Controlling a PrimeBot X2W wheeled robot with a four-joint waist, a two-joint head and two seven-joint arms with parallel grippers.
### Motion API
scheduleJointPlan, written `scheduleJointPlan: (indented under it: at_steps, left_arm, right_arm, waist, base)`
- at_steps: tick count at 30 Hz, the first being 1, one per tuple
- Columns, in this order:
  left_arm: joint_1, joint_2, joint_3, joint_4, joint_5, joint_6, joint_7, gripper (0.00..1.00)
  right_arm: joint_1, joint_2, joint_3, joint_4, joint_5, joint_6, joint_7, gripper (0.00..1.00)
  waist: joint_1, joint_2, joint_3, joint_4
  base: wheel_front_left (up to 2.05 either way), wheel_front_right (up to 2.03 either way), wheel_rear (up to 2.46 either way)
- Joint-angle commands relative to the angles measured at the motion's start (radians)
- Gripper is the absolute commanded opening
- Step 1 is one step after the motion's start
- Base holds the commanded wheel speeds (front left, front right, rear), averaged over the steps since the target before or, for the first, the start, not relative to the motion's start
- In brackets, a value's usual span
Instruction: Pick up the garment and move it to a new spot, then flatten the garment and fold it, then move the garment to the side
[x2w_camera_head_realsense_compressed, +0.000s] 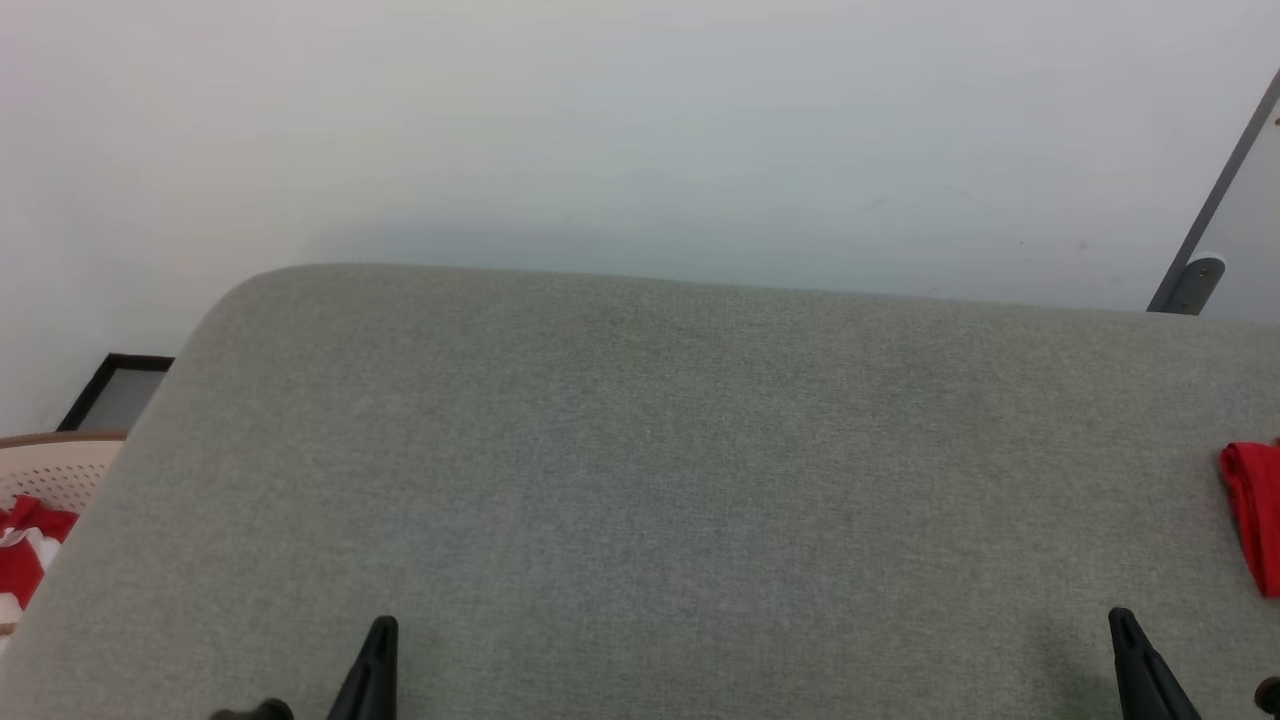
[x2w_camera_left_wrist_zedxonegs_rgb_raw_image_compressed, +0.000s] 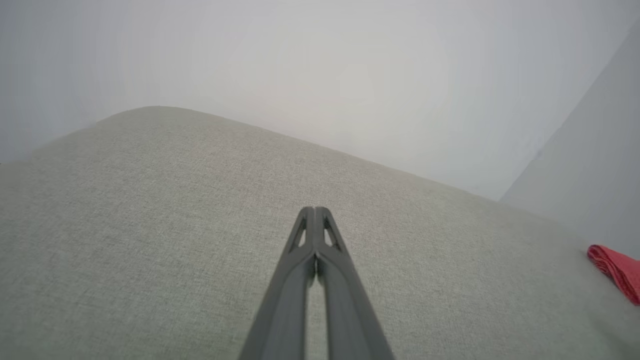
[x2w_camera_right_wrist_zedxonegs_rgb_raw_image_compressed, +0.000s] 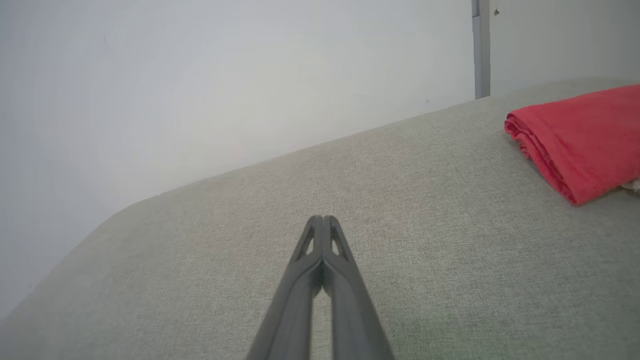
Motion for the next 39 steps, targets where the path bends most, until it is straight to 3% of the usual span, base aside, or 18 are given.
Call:
scheduleJointPlan:
  at_steps: [1, 39]
  left_arm:
    - [-0.031, 0.003, 0.007, -0.010, -0.042, 0.001, 0.005, 0.00]
    - [-0.143, -0.017, 0.049, 0.052, -0.589, 0.000, 0.143, 0.00]
  right_arm:
    - [-0.031, -0.002, -0.011, -0.013, 0.036, 0.000, 0.007, 0.00]
    - [-0.123, 0.072, -0.070, 0.004, 0.488, -0.001, 0.156, 0.00]
  waist:
    - [0.0000, 0.0000, 0.001, -0.001]
    - [0.0000, 0.0000, 0.021, -0.037]
  base:
    - [0.00, 0.00, 0.00]
    - [0.00, 0.00, 0.00]
